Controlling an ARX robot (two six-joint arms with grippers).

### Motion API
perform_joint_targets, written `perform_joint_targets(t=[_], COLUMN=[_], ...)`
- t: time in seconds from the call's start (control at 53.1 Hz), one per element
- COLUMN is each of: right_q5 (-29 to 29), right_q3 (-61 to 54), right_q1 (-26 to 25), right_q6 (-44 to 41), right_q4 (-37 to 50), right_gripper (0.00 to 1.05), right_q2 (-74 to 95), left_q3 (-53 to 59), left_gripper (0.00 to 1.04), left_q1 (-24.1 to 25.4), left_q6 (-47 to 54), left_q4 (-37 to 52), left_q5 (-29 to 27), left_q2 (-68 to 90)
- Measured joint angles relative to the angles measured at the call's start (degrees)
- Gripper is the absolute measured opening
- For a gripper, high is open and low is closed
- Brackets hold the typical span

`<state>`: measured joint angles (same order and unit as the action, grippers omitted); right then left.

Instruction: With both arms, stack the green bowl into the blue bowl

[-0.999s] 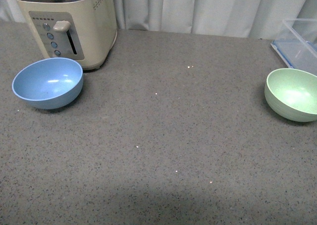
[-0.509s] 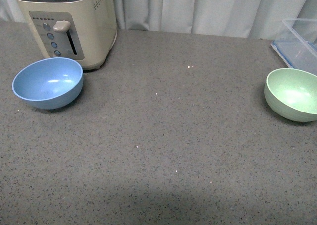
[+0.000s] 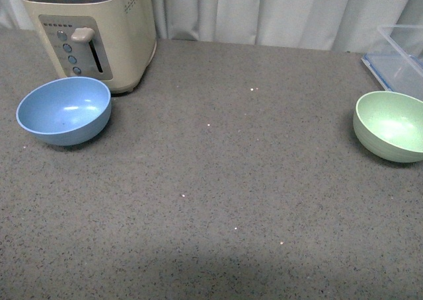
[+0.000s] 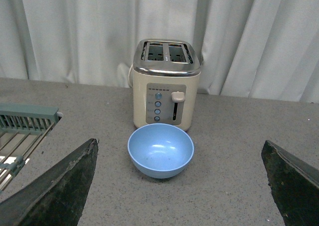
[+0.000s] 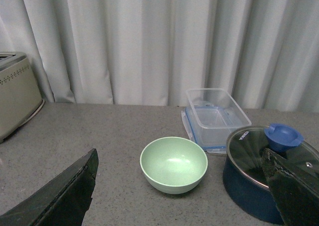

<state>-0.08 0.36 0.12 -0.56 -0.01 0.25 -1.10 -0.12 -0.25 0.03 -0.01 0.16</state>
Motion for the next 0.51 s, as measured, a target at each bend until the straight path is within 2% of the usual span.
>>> perform_joint_targets(t=[0.509], right_q5=[0.0], right_q3=[0.0], right_q1=[0.0], right_q6=[0.0], right_q4=[0.0], right_gripper=[0.96], right_q2=[0.0], left_q3=[0.0], left_gripper=[0.98], left_q1=[0.0], left_q6=[0.0], left_q4=[0.0], left_q5=[-0.02], left_q2=[0.02])
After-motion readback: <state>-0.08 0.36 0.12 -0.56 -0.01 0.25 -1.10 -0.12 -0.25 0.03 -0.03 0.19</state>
